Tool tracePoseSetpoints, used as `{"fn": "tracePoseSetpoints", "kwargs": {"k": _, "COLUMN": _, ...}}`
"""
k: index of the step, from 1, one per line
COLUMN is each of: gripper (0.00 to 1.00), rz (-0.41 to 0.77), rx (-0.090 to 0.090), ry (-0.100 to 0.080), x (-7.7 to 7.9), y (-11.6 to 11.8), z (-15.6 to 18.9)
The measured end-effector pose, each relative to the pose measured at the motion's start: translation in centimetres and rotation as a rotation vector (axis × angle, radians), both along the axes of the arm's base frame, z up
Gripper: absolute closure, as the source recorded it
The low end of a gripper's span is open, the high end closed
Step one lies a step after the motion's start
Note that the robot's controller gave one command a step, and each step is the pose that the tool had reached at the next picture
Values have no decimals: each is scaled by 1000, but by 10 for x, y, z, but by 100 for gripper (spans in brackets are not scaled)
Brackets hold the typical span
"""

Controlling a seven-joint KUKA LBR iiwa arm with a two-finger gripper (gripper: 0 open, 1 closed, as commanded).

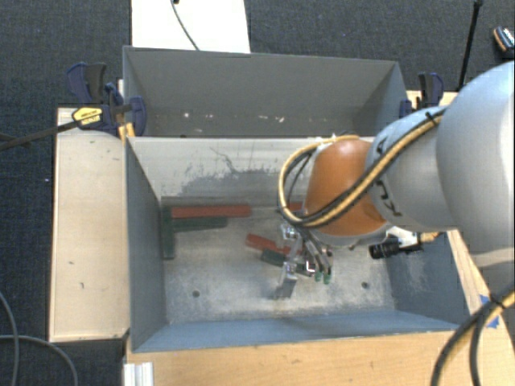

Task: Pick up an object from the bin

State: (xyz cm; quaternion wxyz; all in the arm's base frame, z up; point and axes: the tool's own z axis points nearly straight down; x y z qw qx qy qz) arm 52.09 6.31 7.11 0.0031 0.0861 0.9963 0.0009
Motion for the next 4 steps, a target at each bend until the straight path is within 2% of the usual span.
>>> {"fn": "tracePoseSetpoints", "kwargs": {"k": 2, "gripper": 0, "rz": -4, "rx": 0, "ry": -2, "x": 2, "y": 0, "z": 1}}
{"fn": "tracePoseSetpoints", "kwargs": {"k": 3, "gripper": 100, "rz": -5, "rx": 1, "ry": -6, "x": 4, "y": 0, "z": 3}}
{"fn": "tracePoseSetpoints", "kwargs": {"k": 4, "gripper": 100, "rz": -5, "rx": 0, "ry": -1, "x": 5, "y": 0, "z": 12}}
